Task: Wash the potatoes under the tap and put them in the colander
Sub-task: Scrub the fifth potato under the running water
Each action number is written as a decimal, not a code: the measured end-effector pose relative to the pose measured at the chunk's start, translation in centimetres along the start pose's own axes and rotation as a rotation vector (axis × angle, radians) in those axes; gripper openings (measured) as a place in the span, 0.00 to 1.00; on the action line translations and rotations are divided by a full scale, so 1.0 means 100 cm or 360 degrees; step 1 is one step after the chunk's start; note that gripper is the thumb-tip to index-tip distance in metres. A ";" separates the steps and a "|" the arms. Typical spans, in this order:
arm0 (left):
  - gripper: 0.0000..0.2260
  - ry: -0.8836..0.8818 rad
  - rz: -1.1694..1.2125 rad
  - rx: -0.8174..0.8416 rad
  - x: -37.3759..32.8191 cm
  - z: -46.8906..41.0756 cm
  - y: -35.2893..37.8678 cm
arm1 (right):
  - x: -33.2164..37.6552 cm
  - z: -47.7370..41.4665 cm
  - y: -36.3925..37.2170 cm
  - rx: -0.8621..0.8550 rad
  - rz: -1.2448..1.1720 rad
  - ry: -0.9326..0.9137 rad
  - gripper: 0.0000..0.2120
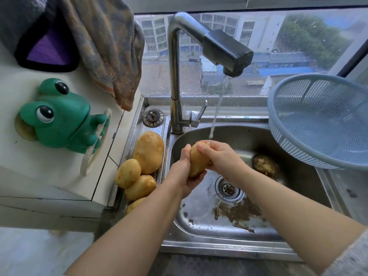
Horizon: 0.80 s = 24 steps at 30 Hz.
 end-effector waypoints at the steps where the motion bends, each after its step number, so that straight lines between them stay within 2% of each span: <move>1: 0.19 -0.0023 -0.0003 -0.0014 0.001 0.000 -0.002 | -0.002 0.000 0.004 0.0082 -0.0075 0.0036 0.05; 4: 0.20 -0.0122 -0.0020 -0.0003 0.006 -0.001 -0.007 | -0.003 0.008 0.015 0.0449 -0.0423 0.0200 0.07; 6: 0.20 -0.0164 -0.0018 0.0031 0.008 -0.001 -0.007 | -0.003 0.010 0.013 0.0530 -0.0490 0.0273 0.10; 10: 0.21 -0.0188 -0.0011 0.0066 0.006 -0.002 -0.003 | -0.003 0.009 0.009 0.0457 -0.0453 0.0277 0.15; 18: 0.20 -0.0055 -0.0015 -0.0006 -0.004 -0.007 -0.001 | -0.005 0.006 0.006 0.0177 -0.0487 0.0189 0.14; 24: 0.17 0.0008 -0.0025 0.0000 -0.008 -0.005 0.001 | -0.007 0.007 0.012 0.0180 -0.0825 0.0224 0.18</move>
Point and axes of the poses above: each hand's wrist, its own z-axis away from the middle knuckle, its own y-axis out of the palm, x = y × z, the point moved 10 cm from there along -z, towards the middle knuckle, and after that the axes turned 1 degree about -x, right-handed, at the moved point
